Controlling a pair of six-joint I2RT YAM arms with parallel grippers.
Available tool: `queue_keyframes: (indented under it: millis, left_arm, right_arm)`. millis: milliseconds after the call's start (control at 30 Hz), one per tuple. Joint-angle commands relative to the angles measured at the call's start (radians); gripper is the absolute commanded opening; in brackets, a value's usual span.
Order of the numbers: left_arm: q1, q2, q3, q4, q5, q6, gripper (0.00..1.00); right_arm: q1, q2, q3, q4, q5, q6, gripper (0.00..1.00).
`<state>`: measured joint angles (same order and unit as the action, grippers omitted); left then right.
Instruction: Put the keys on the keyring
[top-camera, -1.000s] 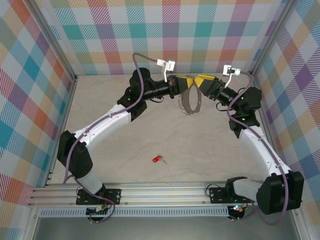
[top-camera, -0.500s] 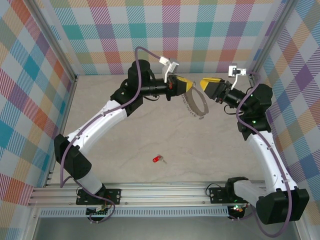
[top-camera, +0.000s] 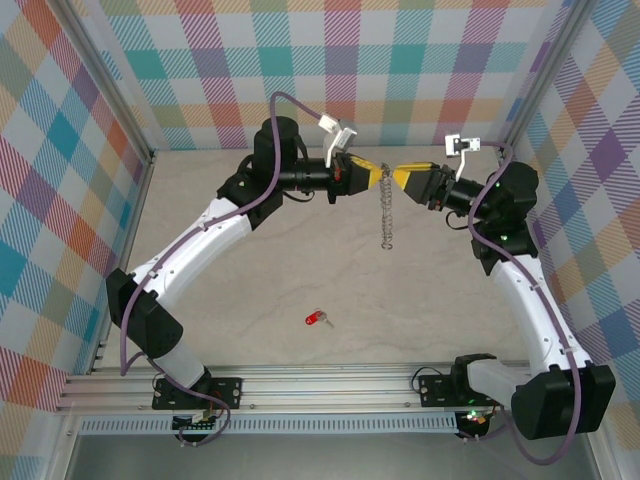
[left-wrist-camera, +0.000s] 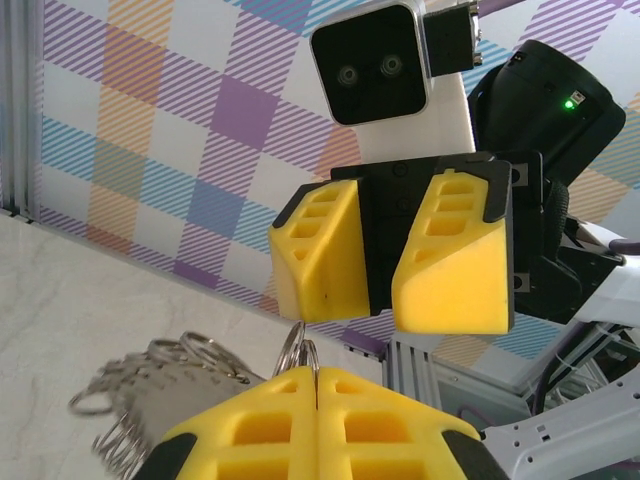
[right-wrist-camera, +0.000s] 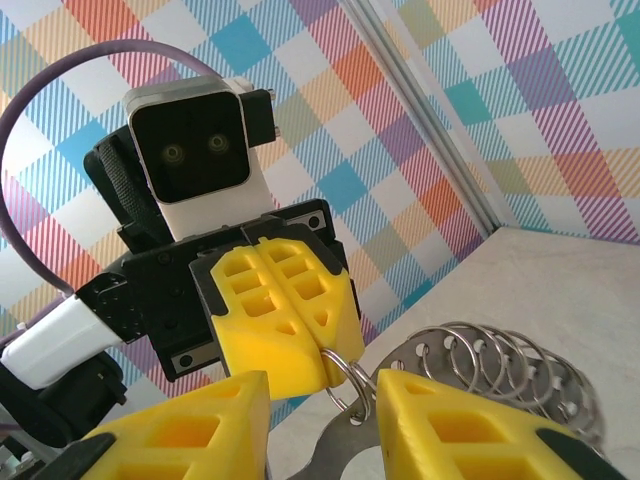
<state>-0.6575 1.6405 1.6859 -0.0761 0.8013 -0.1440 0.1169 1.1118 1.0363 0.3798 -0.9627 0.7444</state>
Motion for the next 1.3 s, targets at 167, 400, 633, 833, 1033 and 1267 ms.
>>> queue_keyframes:
  millis: [167,400,633,833,1033,1267]
  left_arm:
    - [0.007,-0.001,0.065,0.043,0.042,-0.003,0.0]
    - [0.007,0.005,0.072,0.048,0.048,-0.011,0.0]
    - [0.007,0.008,0.072,0.047,0.048,-0.011,0.0]
    - [0.007,0.009,0.069,0.046,0.053,-0.011,0.0]
    - [0.007,0.012,0.069,0.051,0.064,-0.012,0.0]
    - [0.006,0.018,0.071,0.06,0.081,-0.019,0.0]
  right_arm:
    - [-0.005,0.011,-0.011,0.075,-0.049,0.022,0.32]
    - [-0.005,0.01,-0.018,0.078,-0.046,0.023,0.32]
    - [-0.005,-0.019,-0.013,0.018,-0.01,-0.019,0.31]
    - [-0.006,-0.051,0.003,-0.029,0.005,-0.048,0.3]
    - [-0.005,-0.036,0.016,0.003,-0.029,-0.02,0.3]
    - [-0.005,-0.001,0.024,0.049,-0.043,0.012,0.3]
